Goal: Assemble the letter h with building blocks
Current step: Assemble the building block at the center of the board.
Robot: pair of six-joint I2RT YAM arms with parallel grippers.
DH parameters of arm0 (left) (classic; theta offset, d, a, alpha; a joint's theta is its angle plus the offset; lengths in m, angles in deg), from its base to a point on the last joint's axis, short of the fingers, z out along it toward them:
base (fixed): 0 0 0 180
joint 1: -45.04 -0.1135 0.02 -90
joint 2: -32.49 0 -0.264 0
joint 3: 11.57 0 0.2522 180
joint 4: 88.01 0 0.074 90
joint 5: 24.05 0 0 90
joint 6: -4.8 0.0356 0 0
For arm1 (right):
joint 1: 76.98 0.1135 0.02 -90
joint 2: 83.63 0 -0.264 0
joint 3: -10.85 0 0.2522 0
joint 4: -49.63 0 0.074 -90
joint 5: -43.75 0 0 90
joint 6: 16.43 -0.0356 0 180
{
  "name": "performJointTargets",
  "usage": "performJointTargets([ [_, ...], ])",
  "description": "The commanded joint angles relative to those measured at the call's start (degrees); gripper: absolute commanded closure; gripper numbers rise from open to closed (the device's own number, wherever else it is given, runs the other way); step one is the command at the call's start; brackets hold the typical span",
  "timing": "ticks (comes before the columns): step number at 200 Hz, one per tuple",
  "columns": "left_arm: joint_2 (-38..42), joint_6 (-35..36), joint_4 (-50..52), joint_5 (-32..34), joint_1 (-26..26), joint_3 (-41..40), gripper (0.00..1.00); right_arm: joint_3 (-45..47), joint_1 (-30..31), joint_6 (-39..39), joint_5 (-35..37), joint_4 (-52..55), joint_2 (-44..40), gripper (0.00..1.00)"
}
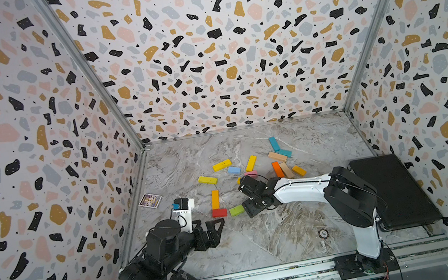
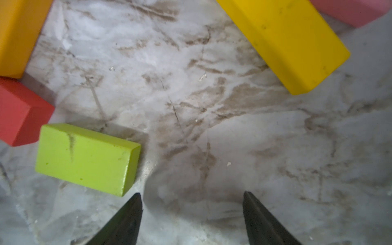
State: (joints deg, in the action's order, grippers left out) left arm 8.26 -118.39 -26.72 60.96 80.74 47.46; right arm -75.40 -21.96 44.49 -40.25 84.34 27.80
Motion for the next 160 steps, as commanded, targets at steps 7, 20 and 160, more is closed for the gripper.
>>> performJointTargets([
  [7, -0.29, 0.90, -1.91, 0.74, -0.28, 0.61, 0.01, -1.50, 0.01, 0.58, 1.65, 2.19, 0.79, 0.24],
  [20, -0.38, 0.92, -1.96, 0.85, -0.25, 0.59, 0.01, -1.75, -0.01, 0.76, 1.07, 2.11, 1.14, 0.24],
  [160, -0.42, 0.93, -2.14, 1.04, -0.21, 0.18, 0.01, -3.05, 1.91, -0.97, -0.22, 2.01, 2.45, 0.25],
])
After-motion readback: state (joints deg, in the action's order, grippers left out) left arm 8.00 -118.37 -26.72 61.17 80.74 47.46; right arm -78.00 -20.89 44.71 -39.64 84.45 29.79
